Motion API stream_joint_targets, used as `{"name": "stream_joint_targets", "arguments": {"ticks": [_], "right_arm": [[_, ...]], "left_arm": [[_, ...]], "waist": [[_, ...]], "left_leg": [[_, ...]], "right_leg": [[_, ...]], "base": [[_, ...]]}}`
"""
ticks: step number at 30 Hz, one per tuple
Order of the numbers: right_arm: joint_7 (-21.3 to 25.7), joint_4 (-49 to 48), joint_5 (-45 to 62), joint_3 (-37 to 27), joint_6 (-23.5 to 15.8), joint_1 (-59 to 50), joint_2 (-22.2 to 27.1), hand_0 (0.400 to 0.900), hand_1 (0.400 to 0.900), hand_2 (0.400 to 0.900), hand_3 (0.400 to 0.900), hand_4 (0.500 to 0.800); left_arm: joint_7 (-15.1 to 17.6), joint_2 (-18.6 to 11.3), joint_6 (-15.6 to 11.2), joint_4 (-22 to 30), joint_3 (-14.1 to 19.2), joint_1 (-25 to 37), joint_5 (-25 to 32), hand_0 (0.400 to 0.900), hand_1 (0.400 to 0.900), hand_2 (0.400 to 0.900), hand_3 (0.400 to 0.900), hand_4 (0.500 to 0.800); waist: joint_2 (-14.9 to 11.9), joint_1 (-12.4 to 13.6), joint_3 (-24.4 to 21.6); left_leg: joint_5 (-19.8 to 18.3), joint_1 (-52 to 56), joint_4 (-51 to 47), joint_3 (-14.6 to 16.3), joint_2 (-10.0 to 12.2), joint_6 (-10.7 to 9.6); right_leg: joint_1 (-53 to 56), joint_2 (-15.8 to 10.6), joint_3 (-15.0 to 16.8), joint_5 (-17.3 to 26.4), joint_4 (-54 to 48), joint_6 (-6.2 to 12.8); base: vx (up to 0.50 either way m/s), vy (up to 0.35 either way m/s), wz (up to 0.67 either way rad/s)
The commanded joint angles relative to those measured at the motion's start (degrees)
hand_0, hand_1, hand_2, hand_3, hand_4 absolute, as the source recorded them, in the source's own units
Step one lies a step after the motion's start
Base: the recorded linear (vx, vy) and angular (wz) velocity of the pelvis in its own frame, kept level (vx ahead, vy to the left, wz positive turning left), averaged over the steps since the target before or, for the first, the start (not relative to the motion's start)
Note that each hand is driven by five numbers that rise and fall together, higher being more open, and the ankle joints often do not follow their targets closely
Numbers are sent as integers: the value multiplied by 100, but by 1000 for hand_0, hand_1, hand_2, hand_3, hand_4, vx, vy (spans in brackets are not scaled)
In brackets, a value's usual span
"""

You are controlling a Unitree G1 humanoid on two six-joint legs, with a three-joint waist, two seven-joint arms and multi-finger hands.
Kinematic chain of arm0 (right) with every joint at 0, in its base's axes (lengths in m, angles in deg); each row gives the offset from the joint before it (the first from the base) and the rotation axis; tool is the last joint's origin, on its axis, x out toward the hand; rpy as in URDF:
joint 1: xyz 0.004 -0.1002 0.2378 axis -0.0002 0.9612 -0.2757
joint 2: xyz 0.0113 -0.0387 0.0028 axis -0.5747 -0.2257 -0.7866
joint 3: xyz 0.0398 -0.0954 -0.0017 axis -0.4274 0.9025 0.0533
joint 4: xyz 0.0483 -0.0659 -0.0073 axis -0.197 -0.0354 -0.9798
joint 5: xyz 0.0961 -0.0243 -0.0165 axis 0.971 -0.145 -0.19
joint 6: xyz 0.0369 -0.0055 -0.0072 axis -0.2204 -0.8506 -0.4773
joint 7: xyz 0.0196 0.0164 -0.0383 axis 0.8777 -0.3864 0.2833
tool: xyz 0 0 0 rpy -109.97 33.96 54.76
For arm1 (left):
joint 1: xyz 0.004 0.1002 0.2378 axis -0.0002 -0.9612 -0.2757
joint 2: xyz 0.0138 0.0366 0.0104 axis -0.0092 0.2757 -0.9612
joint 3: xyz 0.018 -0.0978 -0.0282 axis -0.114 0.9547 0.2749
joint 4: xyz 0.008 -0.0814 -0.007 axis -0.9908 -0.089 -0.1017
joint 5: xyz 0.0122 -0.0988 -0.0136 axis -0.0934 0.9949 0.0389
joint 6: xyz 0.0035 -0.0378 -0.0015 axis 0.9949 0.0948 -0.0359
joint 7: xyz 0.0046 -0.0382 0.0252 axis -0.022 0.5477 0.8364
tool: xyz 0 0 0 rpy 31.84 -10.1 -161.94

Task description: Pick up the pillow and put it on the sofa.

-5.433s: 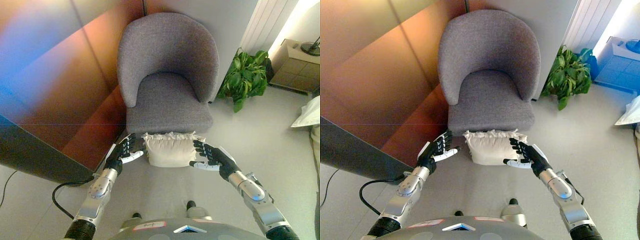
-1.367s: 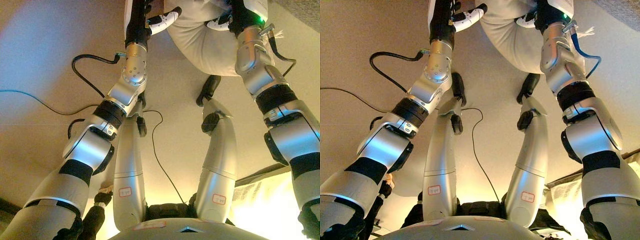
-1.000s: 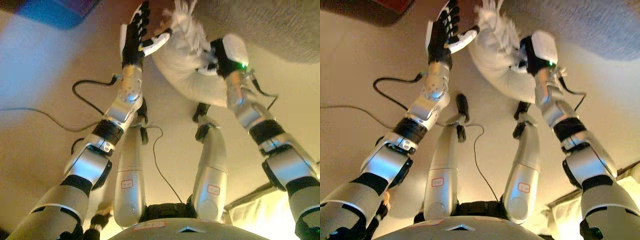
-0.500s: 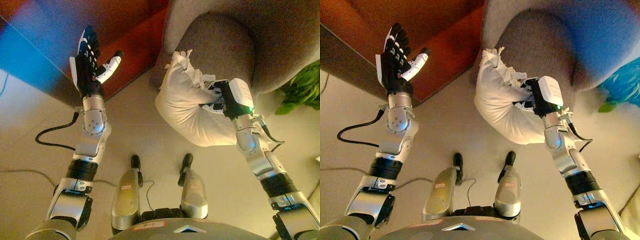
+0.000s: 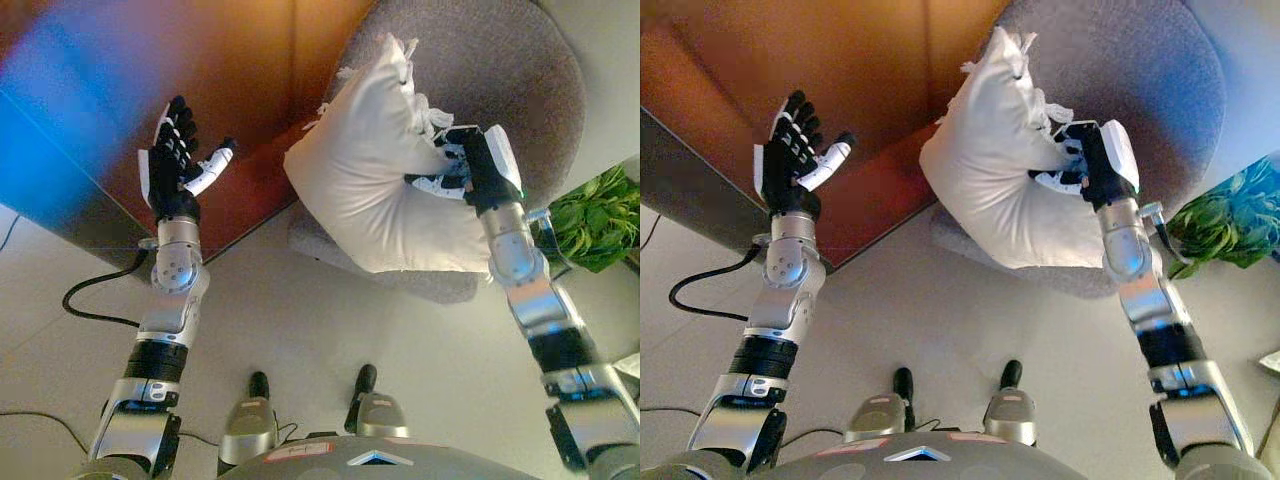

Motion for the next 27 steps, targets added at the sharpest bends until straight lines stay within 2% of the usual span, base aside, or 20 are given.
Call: {"name": "stream_joint_targets", "arguments": {"ticks": [1,7,9,12,13,14,18,21,27], "right_arm": [[367,1262,1047,536,-370,-2317,571,400,400,400,400,500],[462,3940,1646,1543,-197,-4543,324,400,400,400,400,500],[522,4357,1731,1679,-160,-4934,253,400,400,400,400,500],[552,4653,1675,1877,-101,-5305,308,400,400,400,400,500],[568,4744,1541,2046,-56,-5492,391,484,484,484,484,551],[583,4870,1464,2154,-7,-5620,443,900,900,900,900,800],[645,5088,1508,2205,142,-5846,543,900,900,900,900,800],[690,5181,1431,2196,179,-5809,549,900,900,900,900,800],[646,5160,1283,2204,246,-5651,592,900,900,900,900,800]], "left_arm": [[-189,-335,-445,-694,-781,1185,426,900,900,900,900,800],[-237,-219,-414,-2516,-1842,2991,908,900,900,900,900,800],[-230,-105,-434,-2846,-2053,3439,1026,900,900,900,900,800],[-255,-38,-450,-3054,-2207,3777,1105,900,900,900,900,800],[-267,-3,-459,-3126,-2254,3865,1125,900,900,900,900,800],[-277,-4,-462,-3130,-2299,3912,1158,900,900,900,900,800],[-348,2,-379,-3416,-2356,4107,1306,900,900,900,900,800],[-352,91,-345,-3443,-2340,3915,1278,900,900,900,900,800],[-384,158,-267,-3429,-2385,3750,1209,900,900,900,900,800]], "waist": [[-62,189,-793],[149,295,-566],[260,354,-477],[395,426,-381],[445,461,-346],[490,502,-303],[639,538,-266],[688,519,-294],[635,410,-489]], "left_leg": [[44,96,-326,-134,362,-178],[322,-333,-321,-260,572,-355],[421,-547,-314,-344,591,-394],[538,-782,-317,-437,615,-436],[571,-840,-329,-471,638,-465],[625,-948,-329,-532,650,-486],[681,-1003,-315,-643,686,-506],[633,-904,-300,-697,681,-496],[402,-601,-177,-677,610,-446]], "right_leg": [[-125,-173,101,429,186,428],[-350,18,25,290,86,363],[-488,45,-4,289,66,347],[-635,76,-78,276,61,316],[-665,98,-100,265,59,307],[-731,109,-137,255,68,290],[-709,152,-194,213,64,249],[-571,168,-233,169,32,235],[-138,141,-240,123,-104,236]], "base": [[33,-105,9],[-41,-102,15],[-84,-68,17],[-69,-64,23],[-52,-84,29],[-20,-93,29],[50,-52,13],[74,-9,0],[87,9,-6]]}}
